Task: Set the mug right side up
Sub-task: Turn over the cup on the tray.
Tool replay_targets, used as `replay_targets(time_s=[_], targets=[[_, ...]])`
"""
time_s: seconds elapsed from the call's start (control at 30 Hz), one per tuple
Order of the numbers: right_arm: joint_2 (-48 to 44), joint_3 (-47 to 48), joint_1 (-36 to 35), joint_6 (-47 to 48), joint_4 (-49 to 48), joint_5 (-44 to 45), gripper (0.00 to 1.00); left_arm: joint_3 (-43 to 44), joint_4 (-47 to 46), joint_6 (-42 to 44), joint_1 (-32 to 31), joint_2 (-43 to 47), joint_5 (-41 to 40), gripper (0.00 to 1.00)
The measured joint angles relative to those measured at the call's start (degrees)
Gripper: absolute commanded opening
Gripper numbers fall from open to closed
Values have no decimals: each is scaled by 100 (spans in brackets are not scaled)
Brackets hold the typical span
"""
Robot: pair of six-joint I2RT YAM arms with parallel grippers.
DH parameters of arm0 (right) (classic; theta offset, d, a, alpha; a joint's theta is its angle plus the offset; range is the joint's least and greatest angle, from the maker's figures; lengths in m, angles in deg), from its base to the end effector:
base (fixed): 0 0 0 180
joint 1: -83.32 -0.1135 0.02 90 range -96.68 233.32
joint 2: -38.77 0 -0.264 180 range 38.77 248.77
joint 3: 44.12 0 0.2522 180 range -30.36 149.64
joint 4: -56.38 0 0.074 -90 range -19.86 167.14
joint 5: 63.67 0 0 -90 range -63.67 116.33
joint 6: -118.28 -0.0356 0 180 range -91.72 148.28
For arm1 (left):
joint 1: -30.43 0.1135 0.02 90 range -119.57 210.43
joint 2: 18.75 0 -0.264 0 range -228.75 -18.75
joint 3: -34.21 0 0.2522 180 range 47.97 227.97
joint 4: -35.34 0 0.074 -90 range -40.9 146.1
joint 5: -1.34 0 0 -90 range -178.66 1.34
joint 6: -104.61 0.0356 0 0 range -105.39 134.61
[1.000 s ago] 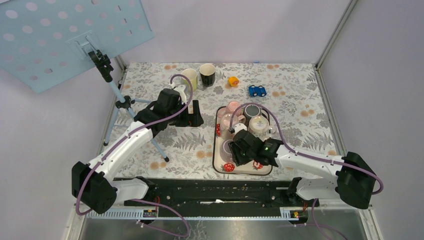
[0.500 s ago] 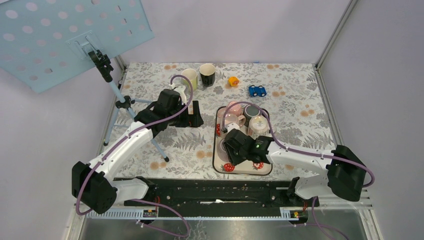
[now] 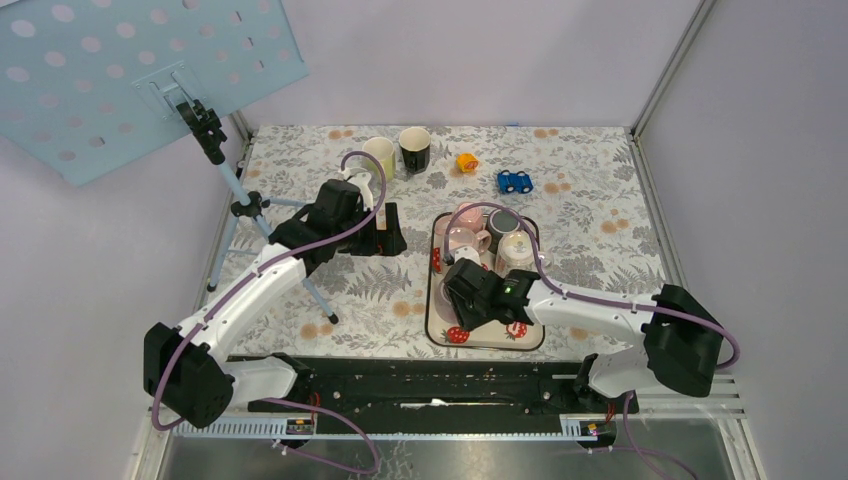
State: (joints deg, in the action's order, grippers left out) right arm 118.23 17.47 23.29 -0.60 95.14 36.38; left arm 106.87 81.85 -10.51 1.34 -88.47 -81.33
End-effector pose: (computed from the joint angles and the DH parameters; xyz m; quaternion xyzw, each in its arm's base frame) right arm 0.1411 0.2323 0.2046 -0.2320 0.9259 0.1404 0.2629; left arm 0.2246 -0.1302 0.2987 0.0570 0.9157 -0.2315 0.3234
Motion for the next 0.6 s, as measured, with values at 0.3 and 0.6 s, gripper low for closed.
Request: replay_targets(time_s=[0.3,0.6], targets=[[153,0,-61,-195,-17,48,32,-17,-13,0,0,15,-2,99],[170,11,-74,-341,-17,236,0,-17,-31,-2,0,72,0,99]])
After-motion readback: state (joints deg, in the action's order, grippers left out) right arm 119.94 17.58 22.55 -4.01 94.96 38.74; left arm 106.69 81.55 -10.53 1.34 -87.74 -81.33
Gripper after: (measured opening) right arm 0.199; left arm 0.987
